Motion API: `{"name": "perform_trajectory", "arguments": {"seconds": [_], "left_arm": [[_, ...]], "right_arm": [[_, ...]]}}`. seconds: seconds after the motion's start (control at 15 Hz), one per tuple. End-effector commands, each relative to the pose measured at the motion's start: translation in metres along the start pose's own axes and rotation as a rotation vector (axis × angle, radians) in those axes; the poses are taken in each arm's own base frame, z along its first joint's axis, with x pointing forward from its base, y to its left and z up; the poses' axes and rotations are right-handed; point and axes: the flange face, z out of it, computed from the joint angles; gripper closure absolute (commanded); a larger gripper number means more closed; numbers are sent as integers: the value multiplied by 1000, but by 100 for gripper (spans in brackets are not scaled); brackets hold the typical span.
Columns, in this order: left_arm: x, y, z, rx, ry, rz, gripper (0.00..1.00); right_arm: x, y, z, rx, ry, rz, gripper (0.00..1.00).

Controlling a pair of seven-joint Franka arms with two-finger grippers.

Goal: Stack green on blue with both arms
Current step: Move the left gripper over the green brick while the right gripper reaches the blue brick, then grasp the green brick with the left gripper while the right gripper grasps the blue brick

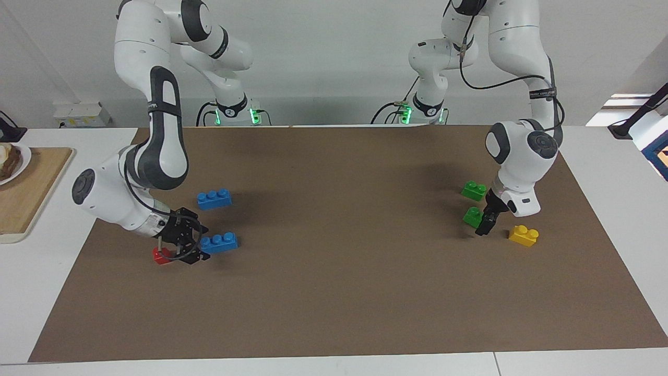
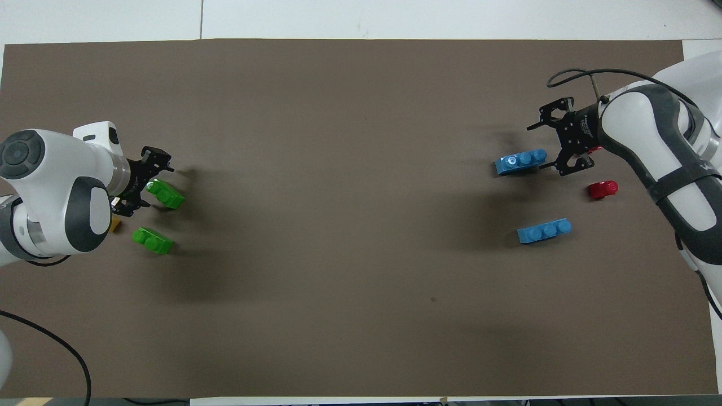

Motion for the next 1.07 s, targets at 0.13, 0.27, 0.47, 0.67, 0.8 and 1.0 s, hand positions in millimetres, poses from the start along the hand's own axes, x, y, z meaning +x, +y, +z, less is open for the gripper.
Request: {"name": "perform_trajectory", "arguments": {"seconds": [0.13,0.27,0.47,0.67,0.8,1.0], "left_arm": [[-1,-4,7,-10,-3,-21,39],[0,-2,5,-13,1,-17,96],[1,-1,3,-16,3,-12,100],[3,3,-3,-17,3,-12,100],[5,9,-15,-13,-1,-13,100],[-2,34,-52,17,-27,-28,100]], "right_arm": [[5,8,22,15,-15,-23,6],[5,10,23,12,-18,-26,6],[13,16,28,24,-50,2,6],[16,18,28,30,-49,-2,6],[19,19,28,30,-49,2,6],[25,23,27,30,-51,11,7]]}}
